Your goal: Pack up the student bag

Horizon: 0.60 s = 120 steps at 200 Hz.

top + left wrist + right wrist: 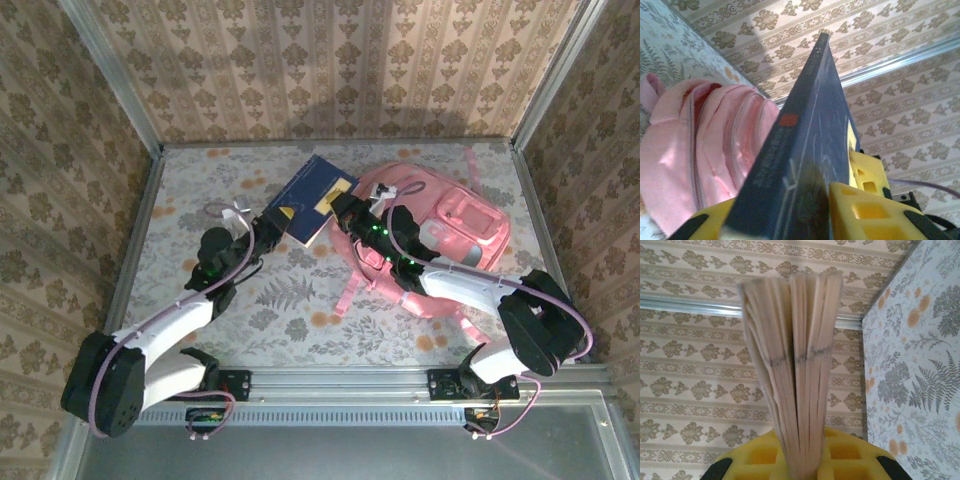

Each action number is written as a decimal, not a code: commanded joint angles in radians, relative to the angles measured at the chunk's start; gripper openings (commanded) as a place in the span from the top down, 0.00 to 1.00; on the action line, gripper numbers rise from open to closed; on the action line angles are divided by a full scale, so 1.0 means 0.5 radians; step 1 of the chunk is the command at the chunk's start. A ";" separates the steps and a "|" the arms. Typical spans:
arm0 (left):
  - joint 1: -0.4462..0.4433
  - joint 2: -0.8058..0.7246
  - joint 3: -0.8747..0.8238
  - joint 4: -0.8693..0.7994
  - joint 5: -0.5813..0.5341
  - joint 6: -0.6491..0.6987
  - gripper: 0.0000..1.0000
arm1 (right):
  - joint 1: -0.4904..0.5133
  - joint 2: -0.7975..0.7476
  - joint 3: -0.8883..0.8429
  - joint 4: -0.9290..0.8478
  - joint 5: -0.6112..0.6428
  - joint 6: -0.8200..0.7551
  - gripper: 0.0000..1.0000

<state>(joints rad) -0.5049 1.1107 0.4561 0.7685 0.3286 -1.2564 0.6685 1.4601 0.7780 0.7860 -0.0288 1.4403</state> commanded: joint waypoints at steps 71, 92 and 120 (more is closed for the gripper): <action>-0.108 -0.018 0.073 0.157 -0.068 0.037 0.68 | 0.039 -0.015 -0.043 0.186 0.242 0.040 1.00; -0.127 -0.015 0.074 0.143 -0.076 0.041 0.61 | 0.040 -0.021 -0.055 0.184 0.273 0.041 1.00; -0.162 -0.019 0.076 0.138 -0.093 0.074 0.68 | 0.039 -0.022 -0.056 0.184 0.299 0.034 1.00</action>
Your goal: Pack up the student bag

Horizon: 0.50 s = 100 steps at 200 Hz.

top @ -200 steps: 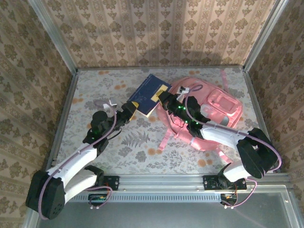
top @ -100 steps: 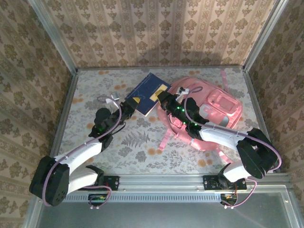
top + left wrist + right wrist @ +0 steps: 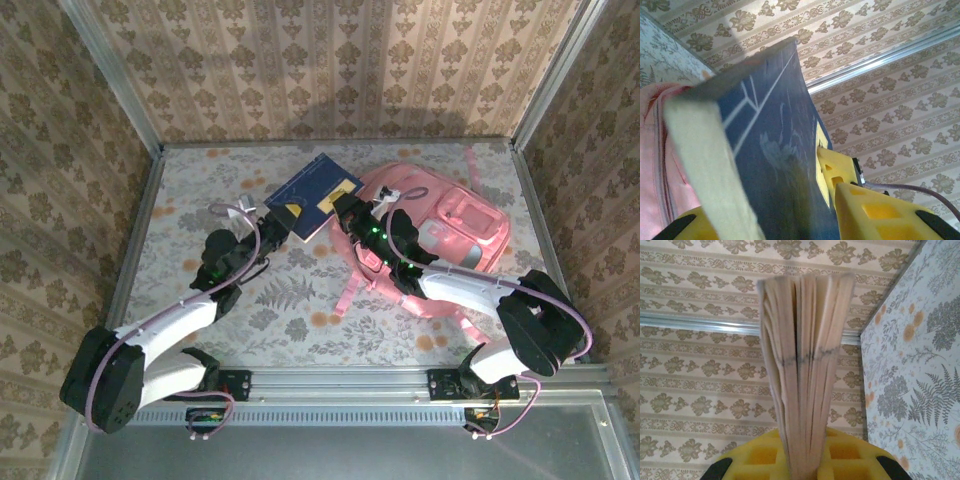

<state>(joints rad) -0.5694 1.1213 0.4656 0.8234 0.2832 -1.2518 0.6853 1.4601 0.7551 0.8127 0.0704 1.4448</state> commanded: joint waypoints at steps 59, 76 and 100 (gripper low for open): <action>-0.033 -0.052 0.053 0.023 -0.033 0.112 0.98 | 0.007 -0.020 -0.019 0.101 0.088 0.007 1.00; -0.021 -0.078 0.063 -0.024 -0.024 0.145 1.00 | 0.007 -0.045 -0.013 0.053 0.065 -0.077 0.75; 0.038 -0.181 0.073 -0.159 -0.006 0.195 1.00 | -0.001 -0.233 0.006 -0.320 0.125 -0.306 0.48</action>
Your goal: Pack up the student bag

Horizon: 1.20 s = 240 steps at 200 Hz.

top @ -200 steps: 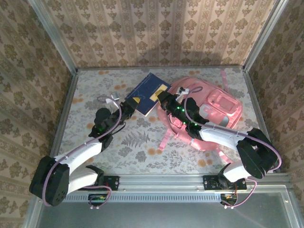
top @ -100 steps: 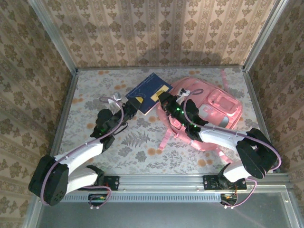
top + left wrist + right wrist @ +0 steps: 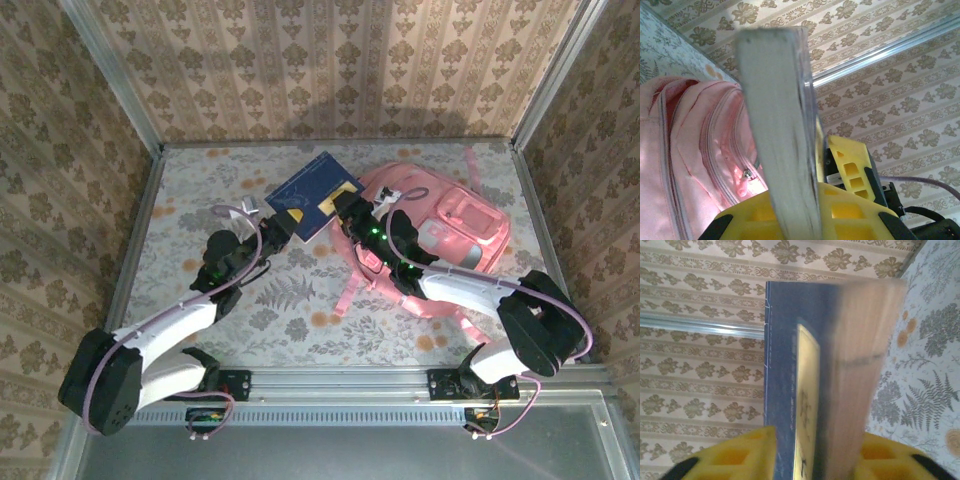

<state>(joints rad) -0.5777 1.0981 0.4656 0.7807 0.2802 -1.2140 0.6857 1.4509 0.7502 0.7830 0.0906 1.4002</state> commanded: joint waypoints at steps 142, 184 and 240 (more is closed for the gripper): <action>0.552 -0.573 0.698 -2.107 0.432 1.154 1.00 | -0.726 0.010 0.785 -2.023 -0.247 -0.993 0.64; 0.653 -0.585 0.665 -2.131 0.531 1.238 1.00 | -0.813 0.223 0.886 -1.973 -0.338 -0.925 0.65; 0.747 -0.575 0.612 -2.043 0.646 1.237 1.00 | -0.841 0.432 0.992 -1.872 -0.407 -0.888 0.65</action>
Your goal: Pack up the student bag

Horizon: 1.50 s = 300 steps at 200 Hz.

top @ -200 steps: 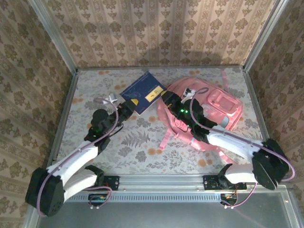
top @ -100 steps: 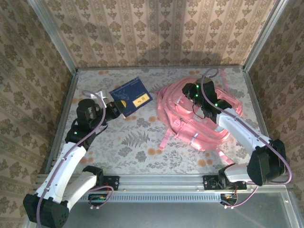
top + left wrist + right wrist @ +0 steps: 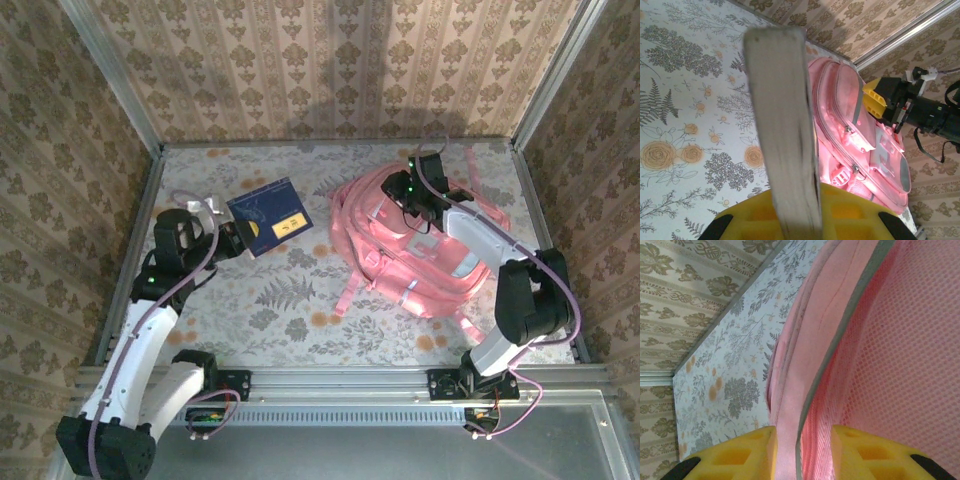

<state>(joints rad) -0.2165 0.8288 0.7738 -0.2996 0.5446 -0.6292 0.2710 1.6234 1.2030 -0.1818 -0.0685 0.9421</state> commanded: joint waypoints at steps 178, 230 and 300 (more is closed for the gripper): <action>0.122 -0.031 0.016 -0.090 0.000 0.055 1.00 | 0.087 0.268 0.449 -0.105 -0.844 -0.600 1.00; 0.142 -0.058 0.068 -0.306 -0.086 0.076 1.00 | 0.124 -0.079 0.279 -0.106 -1.370 -0.804 1.00; 0.142 -0.136 -0.114 0.024 0.400 -0.219 1.00 | 0.021 -0.388 0.241 -0.001 -1.981 -0.686 1.00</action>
<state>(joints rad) -0.1551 0.8013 0.7441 -0.4084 0.6033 -0.6670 0.2802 1.4864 1.2827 -0.2790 -0.8333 0.5869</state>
